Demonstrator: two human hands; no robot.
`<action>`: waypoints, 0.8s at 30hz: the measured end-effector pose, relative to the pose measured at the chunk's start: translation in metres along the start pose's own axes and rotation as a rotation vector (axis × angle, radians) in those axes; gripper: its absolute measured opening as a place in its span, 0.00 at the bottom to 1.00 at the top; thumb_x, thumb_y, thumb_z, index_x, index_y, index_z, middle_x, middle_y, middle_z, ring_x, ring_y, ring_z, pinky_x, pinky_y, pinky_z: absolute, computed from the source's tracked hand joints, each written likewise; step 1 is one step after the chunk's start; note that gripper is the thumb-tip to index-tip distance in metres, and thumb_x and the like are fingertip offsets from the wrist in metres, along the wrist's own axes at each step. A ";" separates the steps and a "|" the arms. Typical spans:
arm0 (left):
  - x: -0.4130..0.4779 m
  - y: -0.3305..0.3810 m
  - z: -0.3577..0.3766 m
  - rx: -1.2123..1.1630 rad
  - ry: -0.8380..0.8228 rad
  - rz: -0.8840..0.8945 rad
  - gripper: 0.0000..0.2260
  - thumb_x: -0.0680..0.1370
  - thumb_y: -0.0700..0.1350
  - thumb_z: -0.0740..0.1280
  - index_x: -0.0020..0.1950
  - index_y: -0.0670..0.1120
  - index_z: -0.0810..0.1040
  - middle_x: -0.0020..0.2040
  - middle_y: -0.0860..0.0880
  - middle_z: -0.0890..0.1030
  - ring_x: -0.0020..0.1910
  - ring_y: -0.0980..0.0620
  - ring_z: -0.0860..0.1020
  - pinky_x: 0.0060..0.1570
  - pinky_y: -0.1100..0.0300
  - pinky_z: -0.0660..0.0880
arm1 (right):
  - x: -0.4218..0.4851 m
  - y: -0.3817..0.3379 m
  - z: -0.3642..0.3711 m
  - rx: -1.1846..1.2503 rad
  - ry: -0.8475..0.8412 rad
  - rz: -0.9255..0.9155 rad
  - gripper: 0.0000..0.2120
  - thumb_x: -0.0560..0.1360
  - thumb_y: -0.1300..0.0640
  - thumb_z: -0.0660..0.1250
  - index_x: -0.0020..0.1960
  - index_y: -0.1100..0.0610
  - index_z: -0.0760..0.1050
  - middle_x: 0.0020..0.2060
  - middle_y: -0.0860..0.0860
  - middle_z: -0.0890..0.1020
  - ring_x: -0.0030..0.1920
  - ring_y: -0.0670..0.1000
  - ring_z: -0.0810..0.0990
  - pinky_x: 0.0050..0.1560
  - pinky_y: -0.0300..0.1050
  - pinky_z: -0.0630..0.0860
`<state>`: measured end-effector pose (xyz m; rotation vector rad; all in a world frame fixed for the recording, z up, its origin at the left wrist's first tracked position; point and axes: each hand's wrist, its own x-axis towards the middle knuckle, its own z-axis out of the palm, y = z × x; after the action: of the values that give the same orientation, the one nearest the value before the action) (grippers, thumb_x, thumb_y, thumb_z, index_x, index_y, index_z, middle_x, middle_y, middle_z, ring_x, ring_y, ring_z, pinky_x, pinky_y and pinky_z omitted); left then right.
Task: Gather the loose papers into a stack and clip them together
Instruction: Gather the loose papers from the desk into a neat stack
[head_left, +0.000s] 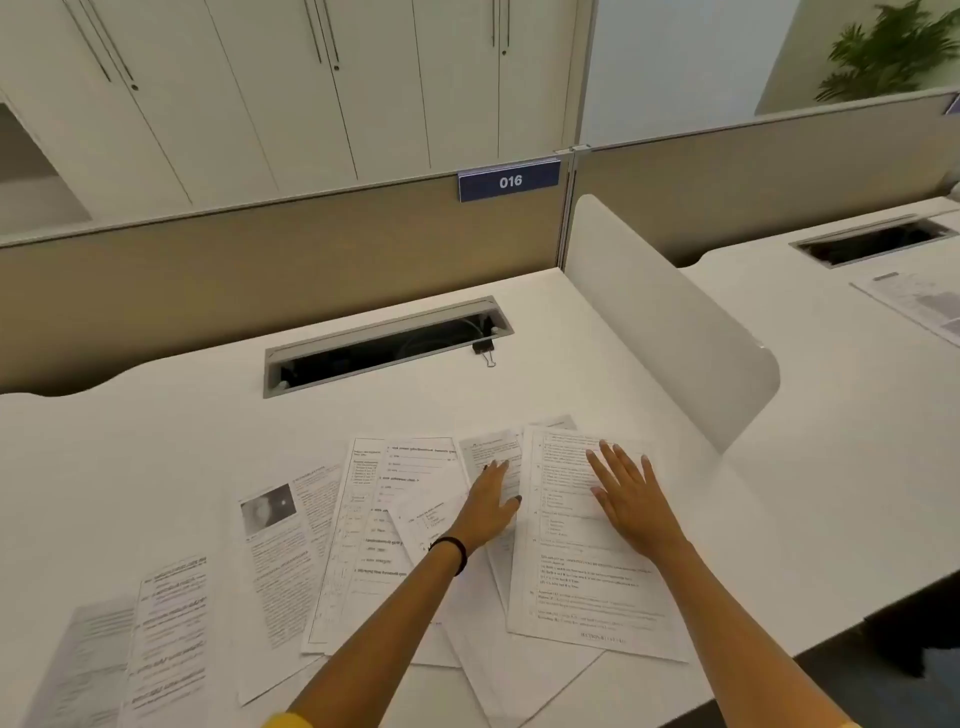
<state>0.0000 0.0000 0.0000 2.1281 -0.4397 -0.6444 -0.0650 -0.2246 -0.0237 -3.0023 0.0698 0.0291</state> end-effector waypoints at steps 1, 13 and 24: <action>0.000 -0.002 0.003 0.028 0.006 -0.010 0.27 0.80 0.45 0.59 0.75 0.45 0.50 0.77 0.45 0.50 0.76 0.48 0.47 0.74 0.53 0.47 | -0.001 0.004 0.006 0.019 0.009 0.008 0.31 0.77 0.41 0.33 0.73 0.54 0.54 0.73 0.54 0.61 0.72 0.57 0.59 0.70 0.58 0.49; 0.006 -0.013 0.030 0.212 0.070 -0.022 0.26 0.79 0.46 0.60 0.75 0.45 0.54 0.77 0.45 0.47 0.76 0.47 0.46 0.74 0.52 0.46 | -0.012 0.020 0.035 0.137 -0.058 0.043 0.38 0.70 0.34 0.25 0.73 0.52 0.44 0.75 0.52 0.51 0.75 0.53 0.50 0.72 0.53 0.42; 0.011 -0.016 0.027 0.127 0.044 -0.012 0.25 0.77 0.49 0.63 0.72 0.44 0.60 0.77 0.46 0.50 0.76 0.48 0.49 0.74 0.52 0.48 | -0.007 0.013 0.040 0.189 -0.014 0.038 0.36 0.69 0.33 0.25 0.72 0.48 0.41 0.73 0.46 0.44 0.75 0.47 0.43 0.73 0.49 0.37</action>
<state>-0.0057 -0.0142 -0.0299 2.2623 -0.4548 -0.5883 -0.0730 -0.2318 -0.0652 -2.8115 0.1208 0.0444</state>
